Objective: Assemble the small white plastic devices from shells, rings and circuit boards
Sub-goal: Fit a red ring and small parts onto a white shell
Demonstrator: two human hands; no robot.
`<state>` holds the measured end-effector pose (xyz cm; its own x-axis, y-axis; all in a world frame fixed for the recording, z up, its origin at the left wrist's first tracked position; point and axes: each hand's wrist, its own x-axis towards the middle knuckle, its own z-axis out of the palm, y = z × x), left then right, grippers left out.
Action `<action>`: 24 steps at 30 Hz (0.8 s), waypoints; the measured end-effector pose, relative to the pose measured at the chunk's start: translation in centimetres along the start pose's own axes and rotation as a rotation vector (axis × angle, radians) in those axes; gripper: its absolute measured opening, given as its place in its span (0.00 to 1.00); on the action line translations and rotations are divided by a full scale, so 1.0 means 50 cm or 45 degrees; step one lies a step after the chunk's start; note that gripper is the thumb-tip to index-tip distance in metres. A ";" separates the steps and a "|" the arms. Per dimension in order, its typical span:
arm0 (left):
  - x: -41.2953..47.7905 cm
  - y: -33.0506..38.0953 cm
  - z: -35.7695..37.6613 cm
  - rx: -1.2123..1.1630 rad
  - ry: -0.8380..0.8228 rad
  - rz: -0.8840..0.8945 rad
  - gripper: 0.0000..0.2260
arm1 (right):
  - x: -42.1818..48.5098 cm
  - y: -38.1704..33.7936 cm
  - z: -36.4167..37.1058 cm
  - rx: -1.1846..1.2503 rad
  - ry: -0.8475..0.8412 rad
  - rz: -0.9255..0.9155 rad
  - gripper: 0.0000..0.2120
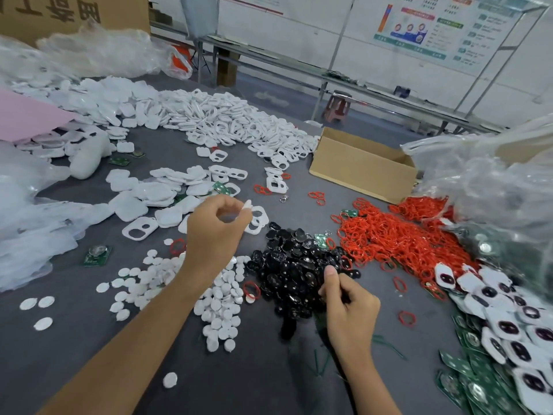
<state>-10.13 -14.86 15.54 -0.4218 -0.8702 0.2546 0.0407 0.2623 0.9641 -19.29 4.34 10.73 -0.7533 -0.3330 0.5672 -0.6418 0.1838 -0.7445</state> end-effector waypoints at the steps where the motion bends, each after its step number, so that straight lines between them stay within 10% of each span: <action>1: -0.020 0.009 0.006 -0.216 -0.057 -0.142 0.03 | 0.001 0.002 -0.002 0.028 0.050 0.036 0.26; 6: -0.090 0.024 0.040 -0.764 -0.290 -0.428 0.09 | 0.009 0.009 -0.012 0.249 0.288 0.256 0.23; 15: -0.157 -0.010 0.084 -0.682 -0.504 -0.398 0.08 | 0.045 0.031 -0.035 0.457 0.385 0.361 0.21; 24: -0.180 -0.011 0.092 -0.715 -0.657 -0.396 0.06 | 0.127 0.104 -0.039 -0.609 -0.132 0.276 0.06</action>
<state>-10.53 -5.26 12.35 -0.8462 -0.5317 0.0347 0.2424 -0.3262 0.9137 -27.70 4.97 11.13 -0.8734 -0.3253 0.3623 -0.4847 0.6518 -0.5832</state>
